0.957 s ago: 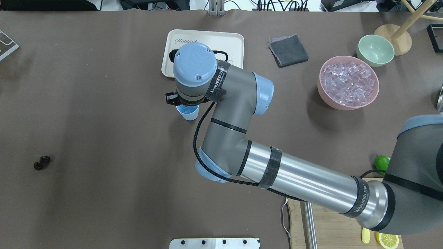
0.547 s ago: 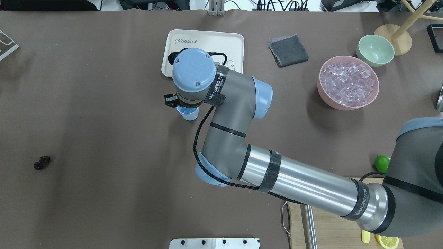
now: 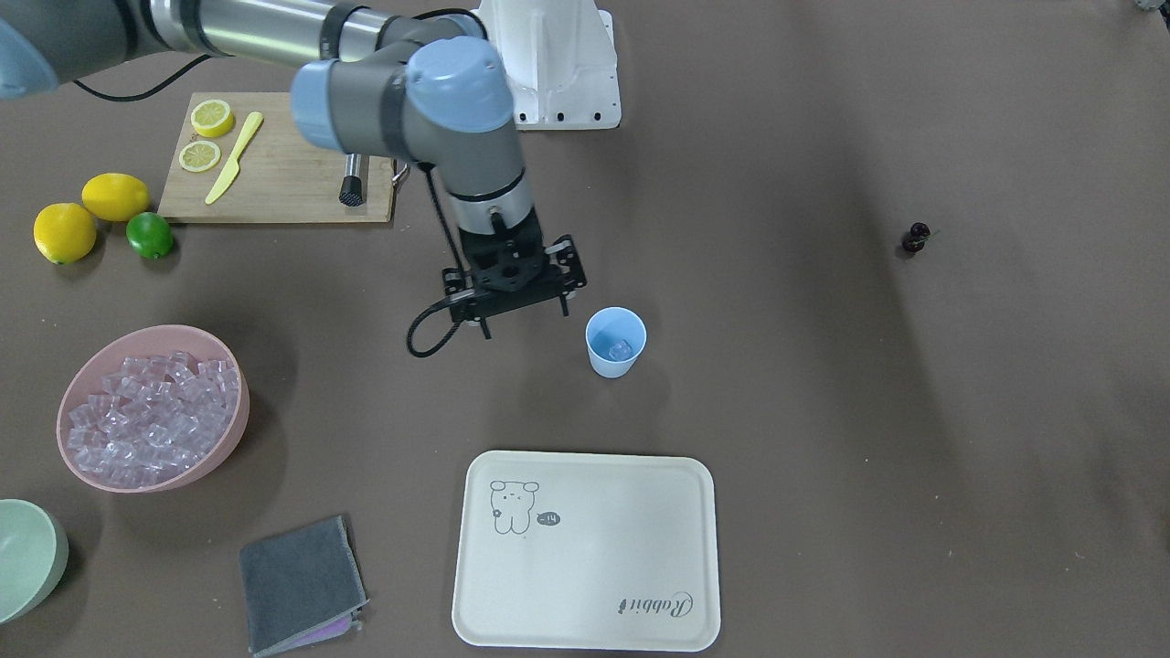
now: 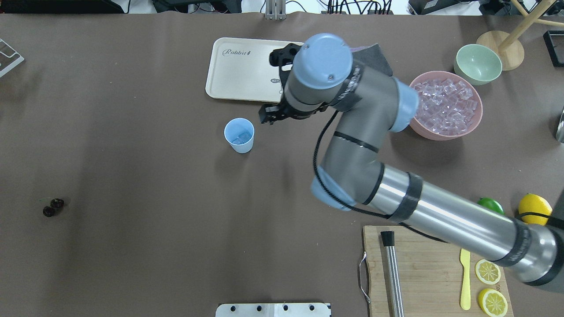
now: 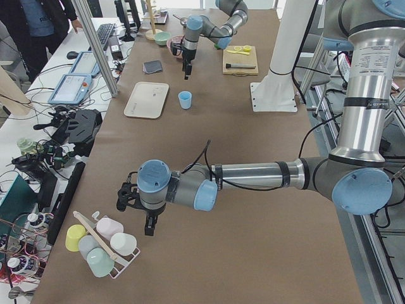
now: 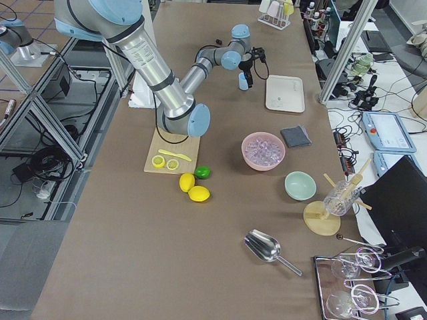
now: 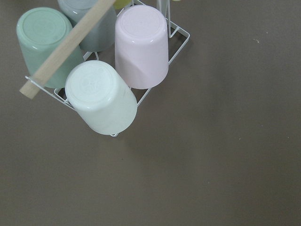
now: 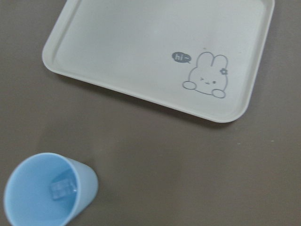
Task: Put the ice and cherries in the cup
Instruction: 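Move the empty right gripper back over the pink ice bowl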
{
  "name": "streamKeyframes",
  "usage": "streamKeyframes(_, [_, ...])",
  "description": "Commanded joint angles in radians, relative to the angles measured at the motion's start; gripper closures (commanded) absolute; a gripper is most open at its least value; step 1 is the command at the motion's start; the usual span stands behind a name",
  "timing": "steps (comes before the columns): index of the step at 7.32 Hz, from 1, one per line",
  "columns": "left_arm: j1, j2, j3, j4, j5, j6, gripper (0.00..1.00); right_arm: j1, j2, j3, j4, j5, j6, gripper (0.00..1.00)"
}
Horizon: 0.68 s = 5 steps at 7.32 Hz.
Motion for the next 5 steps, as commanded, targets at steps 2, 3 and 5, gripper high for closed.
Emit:
streamKeyframes(2, [0.000, -0.001, -0.004, 0.000, 0.000, -0.002, 0.02, 0.253, -0.268, 0.062, -0.020, 0.070, -0.414, 0.05])
streamKeyframes(3, [0.000, 0.000, -0.007, 0.000, -0.003, -0.002, 0.02, 0.293, -0.294, 0.048, -0.047, 0.038, -0.539, 0.06])
streamKeyframes(5, [0.000, -0.001, -0.007, 0.000, -0.003, -0.002, 0.02, 0.254, -0.332, 0.034, -0.068, -0.144, -0.585, 0.08])
